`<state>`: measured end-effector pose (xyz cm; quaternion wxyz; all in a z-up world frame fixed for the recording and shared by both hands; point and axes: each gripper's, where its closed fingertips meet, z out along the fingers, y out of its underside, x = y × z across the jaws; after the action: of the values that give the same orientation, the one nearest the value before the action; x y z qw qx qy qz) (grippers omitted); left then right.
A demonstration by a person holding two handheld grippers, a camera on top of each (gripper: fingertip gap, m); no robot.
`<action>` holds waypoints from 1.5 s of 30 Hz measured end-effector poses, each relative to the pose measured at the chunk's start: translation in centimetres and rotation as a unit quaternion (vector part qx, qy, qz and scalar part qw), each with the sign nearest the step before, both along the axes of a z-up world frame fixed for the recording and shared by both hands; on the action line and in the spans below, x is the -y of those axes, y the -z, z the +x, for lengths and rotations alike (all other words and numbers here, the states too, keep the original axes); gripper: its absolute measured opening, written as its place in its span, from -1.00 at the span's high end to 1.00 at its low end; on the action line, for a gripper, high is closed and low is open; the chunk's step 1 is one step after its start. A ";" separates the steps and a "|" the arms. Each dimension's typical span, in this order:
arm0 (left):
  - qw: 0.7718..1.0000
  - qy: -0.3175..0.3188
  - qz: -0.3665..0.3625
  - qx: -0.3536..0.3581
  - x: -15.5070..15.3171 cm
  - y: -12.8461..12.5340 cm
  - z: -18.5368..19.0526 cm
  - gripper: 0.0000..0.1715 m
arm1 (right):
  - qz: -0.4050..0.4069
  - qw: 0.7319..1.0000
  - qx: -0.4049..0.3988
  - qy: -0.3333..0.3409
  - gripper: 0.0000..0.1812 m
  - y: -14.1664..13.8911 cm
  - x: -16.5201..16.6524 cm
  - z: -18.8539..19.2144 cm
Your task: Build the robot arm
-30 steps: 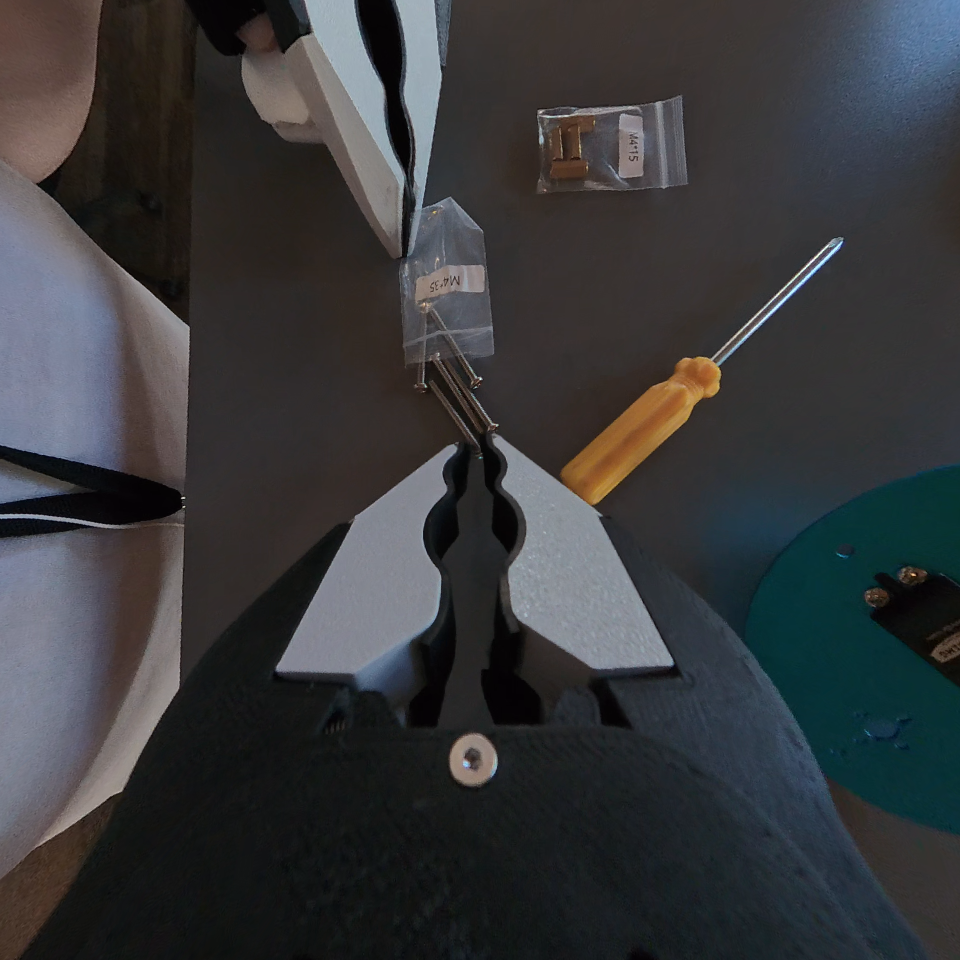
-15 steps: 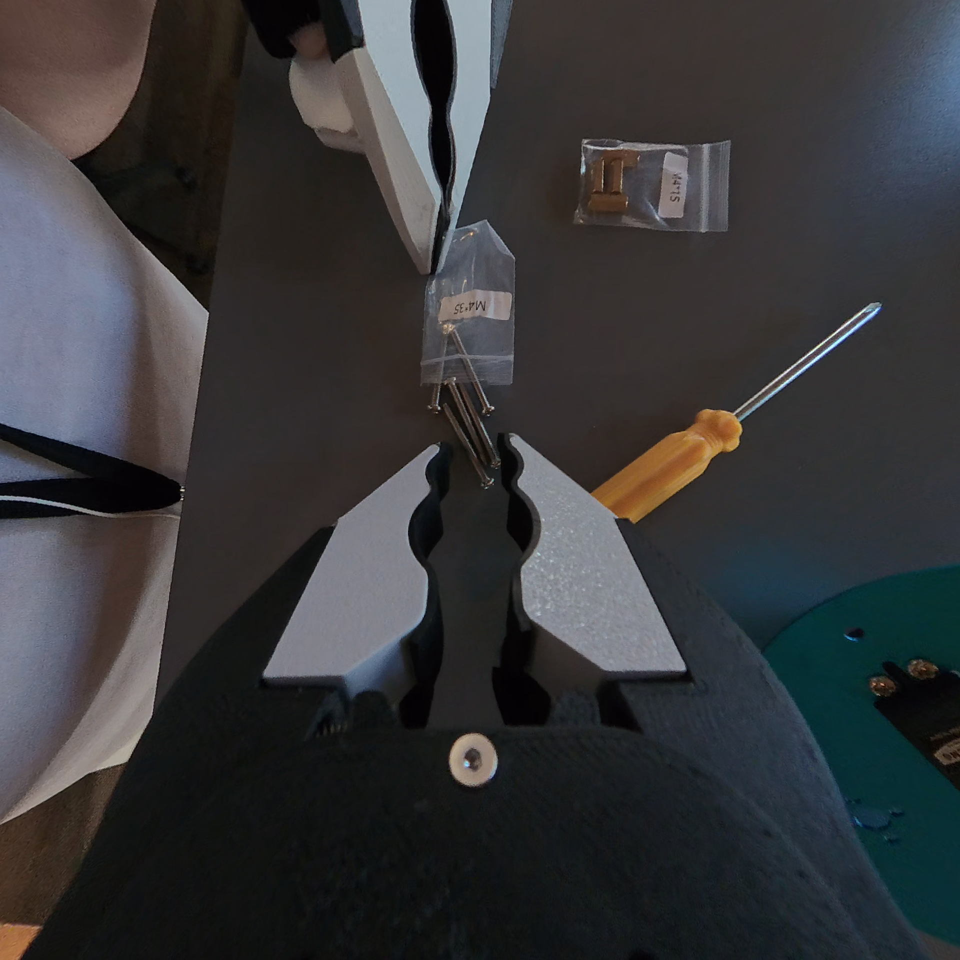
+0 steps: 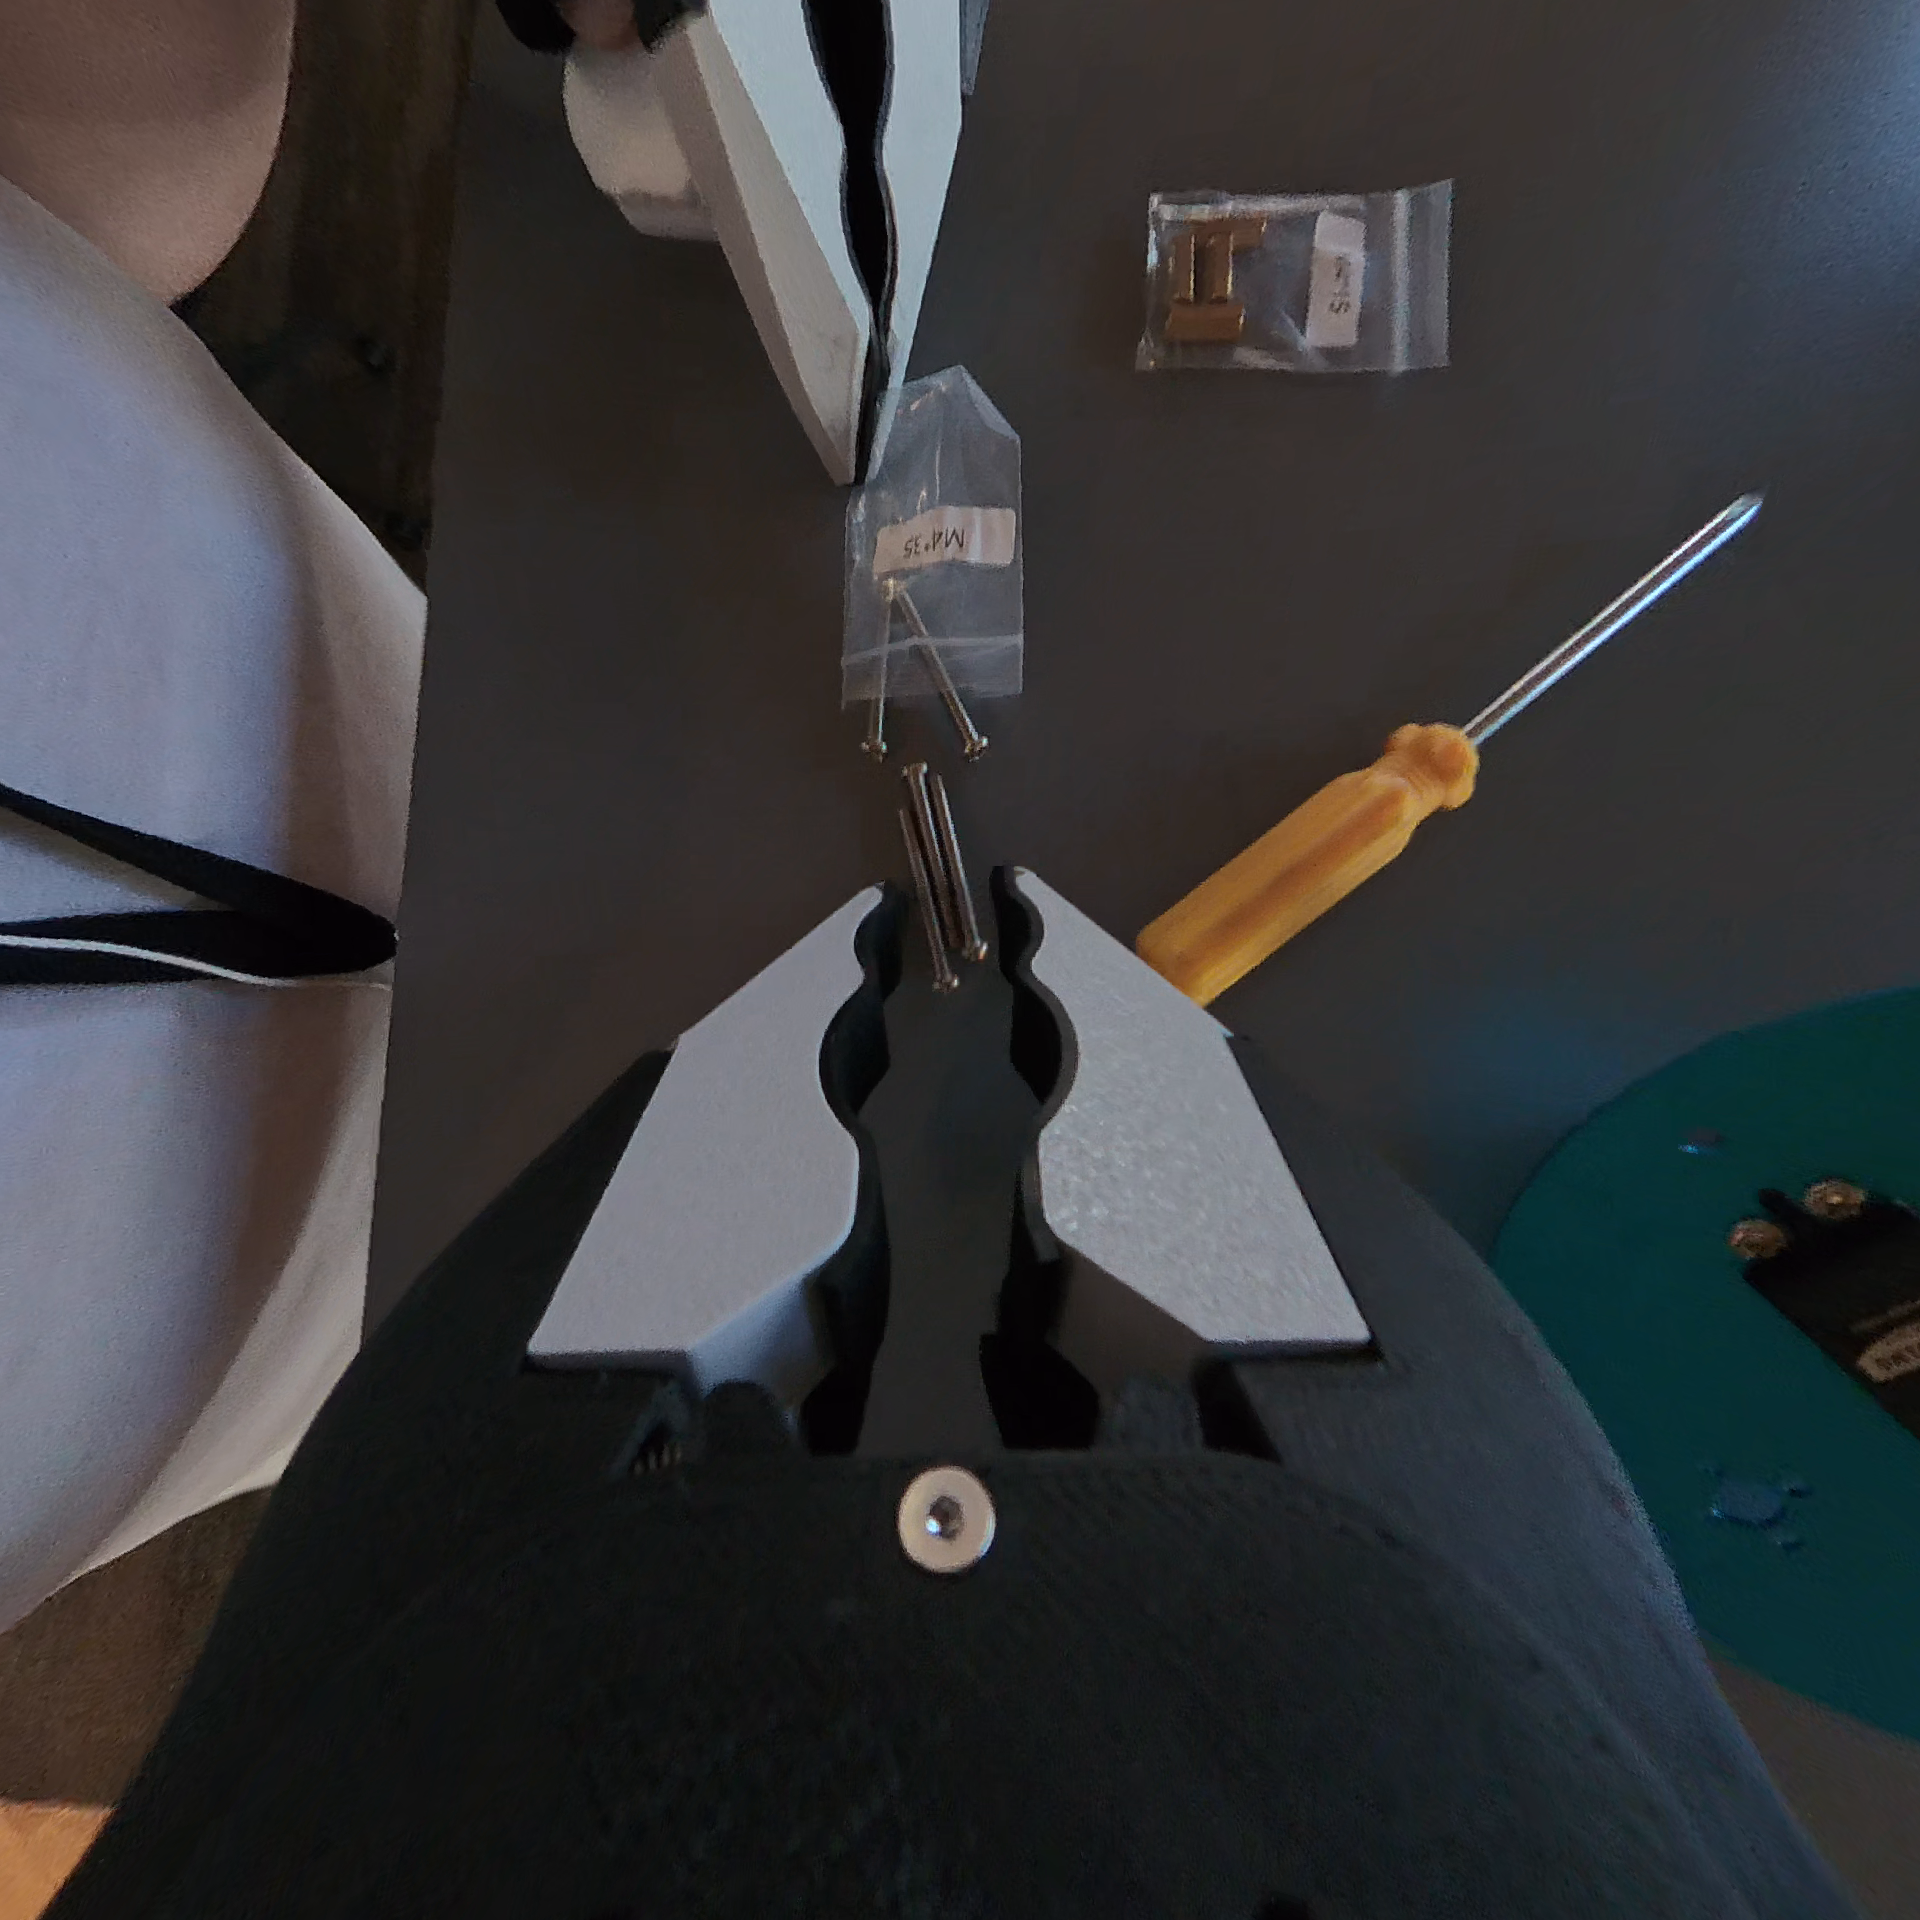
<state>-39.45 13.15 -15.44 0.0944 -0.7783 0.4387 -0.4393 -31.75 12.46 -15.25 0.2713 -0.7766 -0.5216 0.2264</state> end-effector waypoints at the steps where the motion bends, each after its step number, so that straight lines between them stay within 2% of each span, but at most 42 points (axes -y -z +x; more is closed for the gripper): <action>1: 1.000 0.001 -0.001 0.000 0.0 0.0 0.0 1.00 | 0.006 1.000 -0.013 0.001 0.81 -0.5 -0.3 -0.4; 4: 1.000 0.002 -0.001 0.000 0.0 0.0 0.1 1.00 | 0.011 0.999 -0.036 -0.007 0.82 -1.2 -1.2 -1.8; 7: 1.000 0.001 0.000 0.001 0.0 0.0 0.1 1.00 | 0.002 1.000 -0.011 -0.016 0.85 -0.4 -1.9 -2.3; 13: 1.000 -0.001 -0.002 0.000 -0.1 0.0 0.1 1.00 | -0.022 0.999 0.001 -0.050 0.95 0.2 -1.4 -3.0; 20: 1.000 -0.001 -0.004 0.001 -0.1 0.0 0.1 1.00 | -0.046 0.997 0.007 -0.057 0.95 0.3 -1.2 -2.8; 24: 1.000 0.000 -0.006 0.001 -0.1 0.0 0.1 1.00 | -0.058 0.997 0.025 -0.040 0.95 0.4 -1.3 -2.0; 31: 1.000 -0.002 -0.008 0.001 -0.1 0.0 0.1 1.00 | -0.086 0.992 0.095 0.021 0.95 0.4 -0.8 1.8; 33: 1.000 -0.003 -0.009 0.001 -0.1 0.0 0.1 1.00 | -0.063 0.992 0.105 0.031 0.88 0.0 -1.0 2.1; 37: 1.000 -0.004 -0.010 0.001 -0.1 0.0 0.1 1.00 | 0.047 0.997 0.042 -0.039 0.82 -1.9 -1.4 -1.5; 39: 1.000 -0.004 -0.013 0.001 -0.1 0.0 0.1 1.00 | 0.122 0.987 0.051 -0.090 0.82 -2.0 -1.6 -2.8; 41: 1.000 -0.004 -0.017 0.001 -0.1 0.0 0.1 1.00 | 0.160 0.974 0.074 -0.142 0.86 -1.3 -1.1 -3.1; 43: 1.000 -0.006 -0.019 0.000 -0.1 0.0 0.1 1.00 | 0.112 0.982 0.080 -0.130 0.89 -0.5 -0.5 -2.8; 45: 1.000 -0.006 -0.018 0.000 -0.1 0.0 0.1 1.00 | 0.044 0.992 0.040 -0.115 0.92 -0.6 0.7 -3.1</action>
<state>-39.38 13.28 -15.42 0.0825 -0.7826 0.4258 -0.4465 -34.86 11.76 -14.66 0.2565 -0.7073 -0.6271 0.2017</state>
